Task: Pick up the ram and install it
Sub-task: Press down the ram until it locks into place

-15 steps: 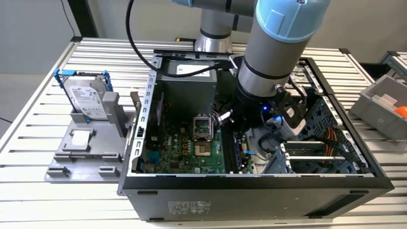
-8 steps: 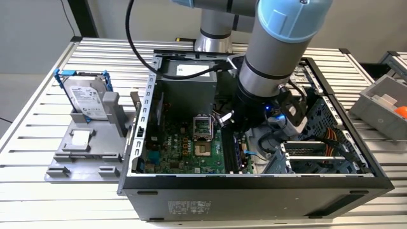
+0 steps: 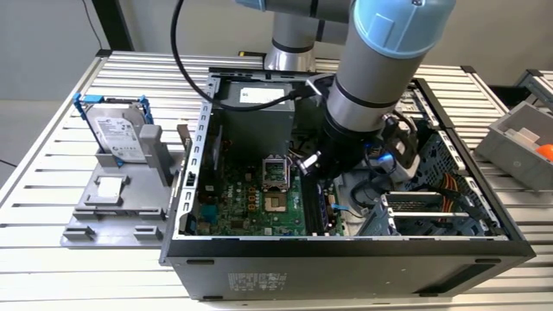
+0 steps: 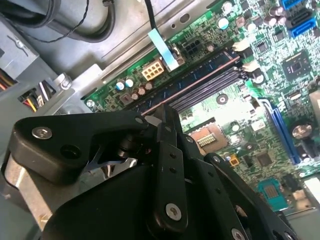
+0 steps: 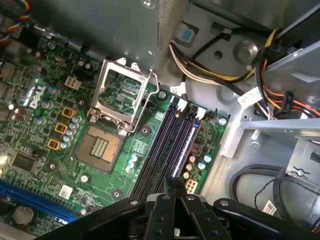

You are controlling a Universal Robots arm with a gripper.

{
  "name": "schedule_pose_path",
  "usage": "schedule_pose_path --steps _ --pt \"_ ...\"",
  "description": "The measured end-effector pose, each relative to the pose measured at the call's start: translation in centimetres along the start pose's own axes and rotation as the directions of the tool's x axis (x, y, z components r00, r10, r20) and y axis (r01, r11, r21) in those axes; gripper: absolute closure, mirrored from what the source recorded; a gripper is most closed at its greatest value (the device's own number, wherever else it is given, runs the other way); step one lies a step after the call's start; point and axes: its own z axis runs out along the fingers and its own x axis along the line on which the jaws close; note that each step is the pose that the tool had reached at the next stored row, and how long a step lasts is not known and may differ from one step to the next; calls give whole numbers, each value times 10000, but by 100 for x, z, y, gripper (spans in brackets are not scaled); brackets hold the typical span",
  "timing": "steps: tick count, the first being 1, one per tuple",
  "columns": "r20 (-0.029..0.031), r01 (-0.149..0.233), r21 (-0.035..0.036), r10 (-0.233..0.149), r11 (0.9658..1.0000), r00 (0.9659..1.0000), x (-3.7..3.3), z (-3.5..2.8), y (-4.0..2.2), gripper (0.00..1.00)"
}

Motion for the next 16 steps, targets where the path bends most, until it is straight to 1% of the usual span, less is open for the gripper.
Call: schedule_pose_path --steps 4,8,12,16 --pt "-17 401 -46 -401 9992 9992 -13 0 -5 100" --pt "-24 792 -106 -792 9968 9969 -27 0 -12 100" --pt "-14 1156 -186 -1156 9931 9933 -44 -3 -19 100" --pt "13 1494 -271 -1494 9884 9888 -59 -5 -25 100"
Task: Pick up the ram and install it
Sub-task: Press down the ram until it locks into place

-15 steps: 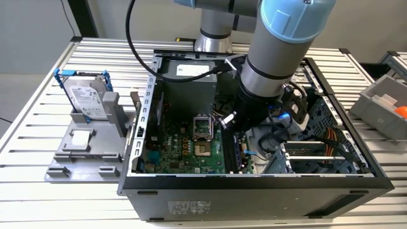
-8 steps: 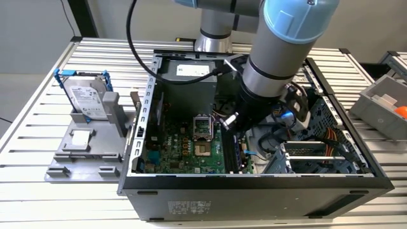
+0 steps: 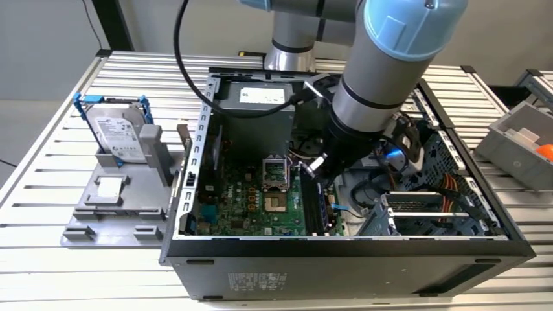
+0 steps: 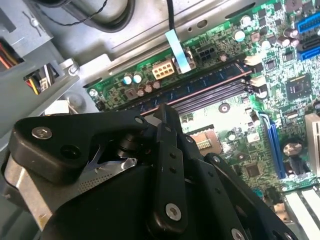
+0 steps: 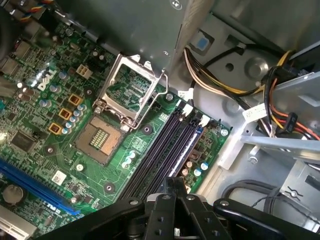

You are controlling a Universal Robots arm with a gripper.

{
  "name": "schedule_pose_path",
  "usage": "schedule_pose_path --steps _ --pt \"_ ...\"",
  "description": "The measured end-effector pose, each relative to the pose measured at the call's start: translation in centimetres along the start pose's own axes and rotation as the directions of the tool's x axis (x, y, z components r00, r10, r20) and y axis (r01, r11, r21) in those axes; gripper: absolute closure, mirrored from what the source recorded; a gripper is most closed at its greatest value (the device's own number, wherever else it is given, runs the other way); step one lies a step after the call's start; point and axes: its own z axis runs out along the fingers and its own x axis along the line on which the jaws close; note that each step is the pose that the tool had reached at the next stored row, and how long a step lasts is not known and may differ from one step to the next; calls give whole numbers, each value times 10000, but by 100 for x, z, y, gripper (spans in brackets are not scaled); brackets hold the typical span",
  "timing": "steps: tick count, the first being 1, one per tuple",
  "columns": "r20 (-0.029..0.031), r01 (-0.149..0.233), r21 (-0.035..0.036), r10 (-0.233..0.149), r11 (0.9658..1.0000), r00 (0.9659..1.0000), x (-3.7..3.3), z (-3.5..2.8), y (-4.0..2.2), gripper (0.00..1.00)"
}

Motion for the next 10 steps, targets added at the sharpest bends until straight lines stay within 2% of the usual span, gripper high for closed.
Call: schedule_pose_path --steps 6,8,10 --pt "105 549 -116 -548 9984 9984 -10 -2 -6 100" --pt "170 769 -118 -767 9970 9969 -10 -2 -6 100" --pt "251 1032 -86 -1029 9946 9944 -11 -2 -7 100"
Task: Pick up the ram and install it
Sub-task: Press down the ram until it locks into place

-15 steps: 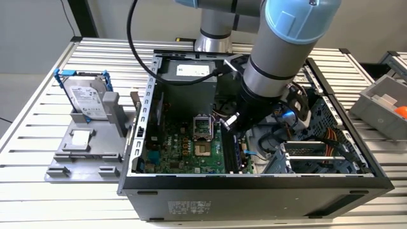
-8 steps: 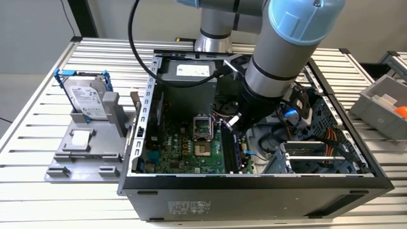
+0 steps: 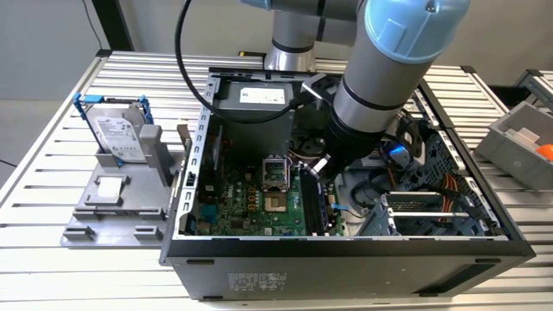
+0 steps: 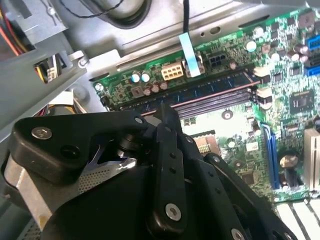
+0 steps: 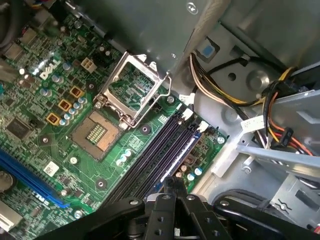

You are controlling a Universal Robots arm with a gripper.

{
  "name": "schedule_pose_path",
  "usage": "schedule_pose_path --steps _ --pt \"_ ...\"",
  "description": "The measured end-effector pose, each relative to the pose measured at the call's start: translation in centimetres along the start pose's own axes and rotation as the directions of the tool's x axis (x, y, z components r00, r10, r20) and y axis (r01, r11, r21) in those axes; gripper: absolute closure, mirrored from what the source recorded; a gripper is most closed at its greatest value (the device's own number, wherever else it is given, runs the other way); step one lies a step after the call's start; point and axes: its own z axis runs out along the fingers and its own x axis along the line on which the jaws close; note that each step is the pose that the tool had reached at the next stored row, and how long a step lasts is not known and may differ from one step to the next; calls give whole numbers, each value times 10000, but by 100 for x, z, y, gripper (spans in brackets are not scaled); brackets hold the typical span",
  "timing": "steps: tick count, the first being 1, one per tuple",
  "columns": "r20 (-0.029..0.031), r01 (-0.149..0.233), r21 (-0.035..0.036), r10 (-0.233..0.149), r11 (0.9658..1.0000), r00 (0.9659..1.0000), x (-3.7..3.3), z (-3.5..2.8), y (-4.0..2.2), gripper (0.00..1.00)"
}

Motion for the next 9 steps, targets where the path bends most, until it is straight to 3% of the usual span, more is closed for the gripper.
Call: schedule_pose_path --steps 5,9 --pt "199 709 86 -711 9974 9973 0 0 0 100" --pt "193 1406 81 -1407 9900 9899 0 0 0 100"
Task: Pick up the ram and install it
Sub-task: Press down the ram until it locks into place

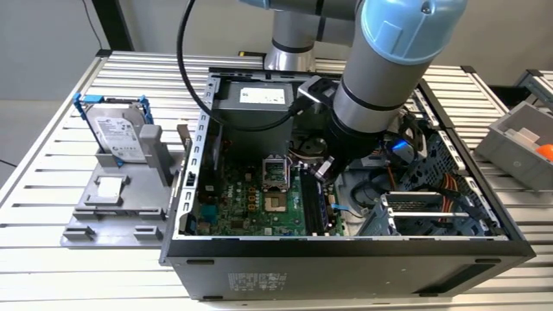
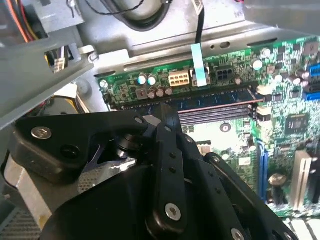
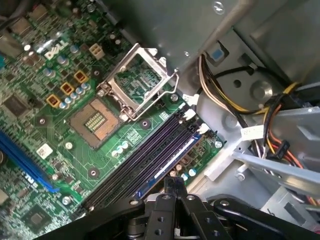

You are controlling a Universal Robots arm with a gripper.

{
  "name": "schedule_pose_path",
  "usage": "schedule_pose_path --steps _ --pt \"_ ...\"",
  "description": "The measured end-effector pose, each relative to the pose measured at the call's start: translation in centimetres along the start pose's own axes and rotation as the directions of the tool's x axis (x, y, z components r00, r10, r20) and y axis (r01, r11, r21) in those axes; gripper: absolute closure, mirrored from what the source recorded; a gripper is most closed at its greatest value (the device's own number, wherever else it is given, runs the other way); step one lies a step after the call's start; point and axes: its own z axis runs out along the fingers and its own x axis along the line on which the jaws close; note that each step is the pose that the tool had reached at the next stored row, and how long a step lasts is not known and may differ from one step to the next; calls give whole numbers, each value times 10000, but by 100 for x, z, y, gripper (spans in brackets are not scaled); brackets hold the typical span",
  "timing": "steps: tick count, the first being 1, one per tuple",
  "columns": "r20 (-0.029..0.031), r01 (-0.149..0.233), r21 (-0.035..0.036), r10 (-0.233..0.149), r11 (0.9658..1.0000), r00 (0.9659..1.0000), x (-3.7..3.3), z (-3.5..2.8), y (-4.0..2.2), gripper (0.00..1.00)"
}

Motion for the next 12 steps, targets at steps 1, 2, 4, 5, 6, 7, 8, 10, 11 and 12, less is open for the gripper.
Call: schedule_pose_path --steps 1,2,4,5,6,7,8,10,11,12 --pt "-6 190 -12 -190 9998 9998 0 0 0 100" --pt "-12 370 -23 -370 9993 9993 0 1 0 100" --pt "-20 735 -40 -735 9973 9973 0 1 0 100" --pt "-21 916 -45 -916 9958 9958 0 2 0 100" --pt "-22 1102 -50 -1102 9939 9939 0 2 0 100" --pt "-22 1287 -54 -1287 9917 9917 0 2 0 100" --pt "-25 1466 -61 -1466 9892 9892 1 3 -1 100" --pt "-35 1822 -88 -1822 9832 9833 1 5 -1 100" --pt "-43 2001 -105 -2002 9797 9798 1 6 -1 100" --pt "-49 2187 -123 -2188 9757 9758 1 8 -1 100"
